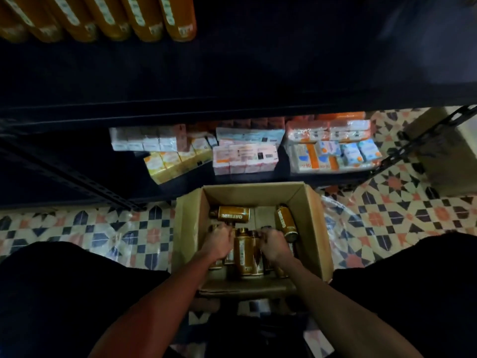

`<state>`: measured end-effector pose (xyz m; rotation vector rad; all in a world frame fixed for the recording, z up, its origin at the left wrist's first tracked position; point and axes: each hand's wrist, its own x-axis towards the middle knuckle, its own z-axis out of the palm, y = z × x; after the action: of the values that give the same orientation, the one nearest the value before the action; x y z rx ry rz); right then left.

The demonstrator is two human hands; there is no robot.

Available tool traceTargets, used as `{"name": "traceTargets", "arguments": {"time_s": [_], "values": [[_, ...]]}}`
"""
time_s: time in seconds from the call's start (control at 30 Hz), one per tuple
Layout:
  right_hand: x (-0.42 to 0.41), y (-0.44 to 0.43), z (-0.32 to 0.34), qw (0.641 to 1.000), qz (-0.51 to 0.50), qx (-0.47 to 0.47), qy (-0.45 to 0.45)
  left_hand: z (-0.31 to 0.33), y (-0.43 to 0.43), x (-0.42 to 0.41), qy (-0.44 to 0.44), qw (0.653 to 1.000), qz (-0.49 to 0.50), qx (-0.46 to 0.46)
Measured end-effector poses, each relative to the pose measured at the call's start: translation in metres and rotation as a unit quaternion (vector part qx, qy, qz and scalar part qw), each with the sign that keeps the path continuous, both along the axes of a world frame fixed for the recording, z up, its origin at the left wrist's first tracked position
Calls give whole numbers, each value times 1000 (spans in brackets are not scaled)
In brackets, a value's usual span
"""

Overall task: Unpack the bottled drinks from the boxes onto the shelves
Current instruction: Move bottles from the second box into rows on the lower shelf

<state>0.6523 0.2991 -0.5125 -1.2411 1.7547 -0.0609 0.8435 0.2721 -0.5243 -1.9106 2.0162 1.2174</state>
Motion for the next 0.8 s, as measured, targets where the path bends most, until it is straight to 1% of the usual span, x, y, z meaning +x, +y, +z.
{"name": "traceTargets", "arguments": {"time_s": [0.13, 0.27, 0.37, 0.5, 0.6, 0.7, 0.8], "values": [[-20, -23, -11, 999, 33, 4, 42, -25, -11, -14, 17, 999, -5, 41], [-36, -41, -16, 992, 86, 85, 46, -42, -20, -26, 15, 998, -29, 60], [-43, -49, -20, 983, 134, 115, 48, -46, -30, -34, 17, 996, -29, 87], [-43, -49, -27, 984, 122, 112, 67, -52, -31, -39, 23, 994, -31, 100], [-39, -48, -26, 988, 103, 89, 70, -51, -27, -40, 14, 996, -32, 80], [-34, -50, -21, 989, 105, 69, 82, -45, -26, -42, 1, 996, -58, 61], [-32, -52, -15, 987, 114, 74, 79, -37, -30, -44, -22, 996, -78, 41]]}}
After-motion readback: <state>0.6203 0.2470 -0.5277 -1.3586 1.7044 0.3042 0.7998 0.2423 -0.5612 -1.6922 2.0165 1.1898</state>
